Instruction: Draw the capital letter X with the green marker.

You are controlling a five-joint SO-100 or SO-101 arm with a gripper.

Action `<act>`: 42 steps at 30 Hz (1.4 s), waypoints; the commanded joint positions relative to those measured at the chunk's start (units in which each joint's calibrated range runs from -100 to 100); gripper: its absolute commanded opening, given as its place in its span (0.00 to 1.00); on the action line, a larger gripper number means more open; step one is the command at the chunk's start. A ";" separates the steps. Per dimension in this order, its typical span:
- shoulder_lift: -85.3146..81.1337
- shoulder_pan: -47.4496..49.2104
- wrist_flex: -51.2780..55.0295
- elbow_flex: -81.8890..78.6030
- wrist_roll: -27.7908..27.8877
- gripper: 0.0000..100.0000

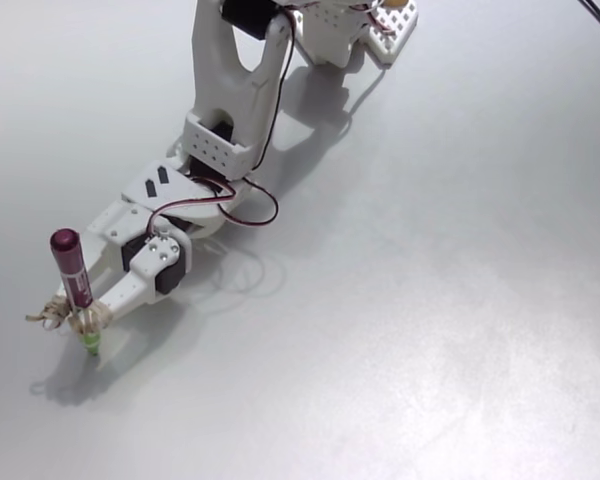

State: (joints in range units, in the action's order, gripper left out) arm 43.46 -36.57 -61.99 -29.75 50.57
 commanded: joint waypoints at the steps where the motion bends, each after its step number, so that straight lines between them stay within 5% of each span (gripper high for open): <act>1: -0.82 0.82 -1.23 -0.11 -0.34 0.01; 19: -10.87 7.96 -9.49 -21.67 -0.68 0.01; 42: -11.82 7.39 5.39 -3.80 -0.88 0.01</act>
State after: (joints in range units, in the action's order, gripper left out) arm 33.45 -27.61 -56.63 -35.08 49.40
